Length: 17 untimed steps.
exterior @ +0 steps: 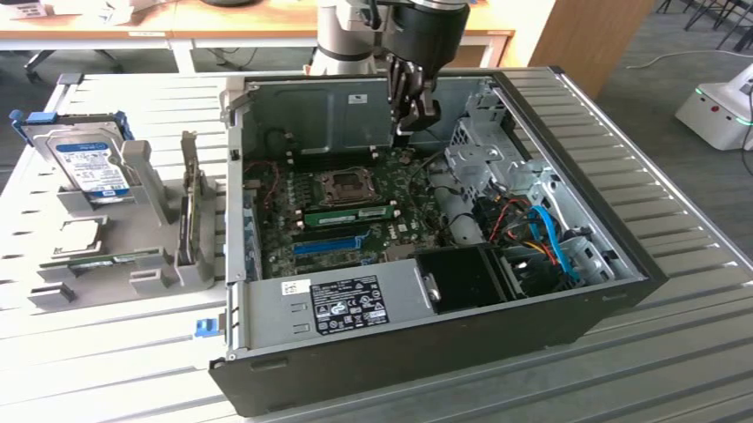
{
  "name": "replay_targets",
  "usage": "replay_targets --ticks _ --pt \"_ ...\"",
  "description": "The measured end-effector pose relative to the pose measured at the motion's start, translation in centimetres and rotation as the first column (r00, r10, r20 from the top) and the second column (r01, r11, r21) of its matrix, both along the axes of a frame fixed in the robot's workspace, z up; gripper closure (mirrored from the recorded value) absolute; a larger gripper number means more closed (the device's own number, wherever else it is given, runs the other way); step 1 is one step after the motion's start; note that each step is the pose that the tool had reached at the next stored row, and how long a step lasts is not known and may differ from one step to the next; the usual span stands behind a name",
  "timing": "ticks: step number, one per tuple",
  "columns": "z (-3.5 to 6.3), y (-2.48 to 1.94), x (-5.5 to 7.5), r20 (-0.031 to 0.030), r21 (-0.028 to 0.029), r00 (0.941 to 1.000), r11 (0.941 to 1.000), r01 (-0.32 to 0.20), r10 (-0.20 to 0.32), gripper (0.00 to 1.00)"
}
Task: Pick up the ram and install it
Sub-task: 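Press down the ram until it locks into place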
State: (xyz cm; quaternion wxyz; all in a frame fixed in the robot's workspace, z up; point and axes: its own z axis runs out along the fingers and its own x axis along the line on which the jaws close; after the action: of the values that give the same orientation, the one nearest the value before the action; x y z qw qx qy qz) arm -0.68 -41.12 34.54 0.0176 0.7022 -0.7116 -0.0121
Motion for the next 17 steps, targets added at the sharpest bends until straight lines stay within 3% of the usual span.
replay_targets --ticks 3,17 --pt "0.0 0.0 0.0 0.0 0.0 1.0 1.0 0.0 0.0 0.9" --pt "-1.67 -0.02 0.0 0.0036 0.0001 1.0 1.0 0.0 0.0 0.9"
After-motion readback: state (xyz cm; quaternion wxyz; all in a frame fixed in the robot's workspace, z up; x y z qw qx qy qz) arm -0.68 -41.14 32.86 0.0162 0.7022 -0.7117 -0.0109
